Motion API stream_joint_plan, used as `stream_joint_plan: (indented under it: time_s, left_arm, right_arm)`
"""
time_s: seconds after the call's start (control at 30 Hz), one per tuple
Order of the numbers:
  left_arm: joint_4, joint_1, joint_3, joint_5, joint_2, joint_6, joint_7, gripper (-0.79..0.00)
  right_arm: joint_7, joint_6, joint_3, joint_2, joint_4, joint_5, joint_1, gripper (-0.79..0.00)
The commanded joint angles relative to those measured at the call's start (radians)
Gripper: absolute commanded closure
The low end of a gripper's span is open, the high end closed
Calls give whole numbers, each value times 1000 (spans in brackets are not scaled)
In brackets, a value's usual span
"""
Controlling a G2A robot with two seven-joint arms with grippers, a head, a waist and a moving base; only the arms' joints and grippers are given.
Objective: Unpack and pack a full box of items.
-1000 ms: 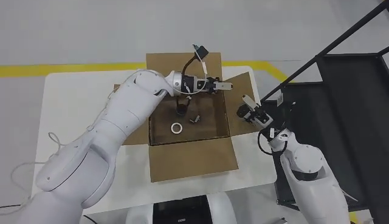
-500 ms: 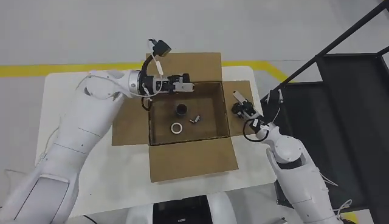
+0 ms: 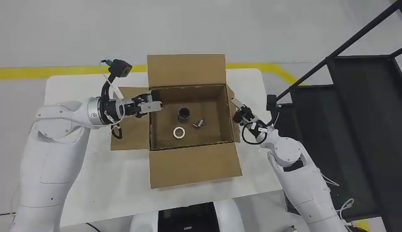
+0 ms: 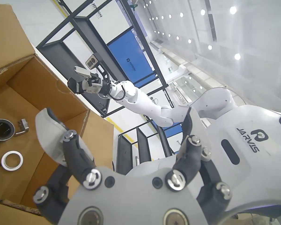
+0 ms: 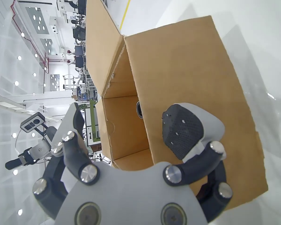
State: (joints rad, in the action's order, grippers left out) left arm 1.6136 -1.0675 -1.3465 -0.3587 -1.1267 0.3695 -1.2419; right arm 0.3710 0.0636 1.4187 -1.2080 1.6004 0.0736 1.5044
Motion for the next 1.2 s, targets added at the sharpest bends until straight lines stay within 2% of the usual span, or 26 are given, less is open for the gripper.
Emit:
stream_joint_plan:
  time_s: [0.0, 0.23, 0.47, 0.73, 0.83, 1.0, 1.17]
  left_arm:
    - [6, -17, -16, -5, 4, -2, 4, -785]
    - [18, -47, -65, -19, 18, 1, 14, -785]
    - [24, -80, -119, -27, 31, 18, 38, -785]
    - [51, -149, -184, -7, 47, 31, 56, -785]
    - [68, -180, -209, 0, 53, 31, 57, -785]
    - [83, -227, -243, 15, 62, 39, 71, -785]
    - [81, -247, -249, 12, 64, 49, 87, -785]
  right_arm:
    - [-6, 24, 2, 0, 16, 5, -2, -785]
    - [16, 58, 18, 6, 147, -59, 10, -785]
    - [156, -22, -81, 6, 223, -149, -82, -785]
    - [235, -223, -341, -26, 95, -358, -331, -785]
    - [247, -263, -430, -43, 47, -419, -401, -785]
    - [295, -308, -529, -57, 11, -552, -468, -785]
    - [334, -337, -574, -60, 20, -658, -482, -785]
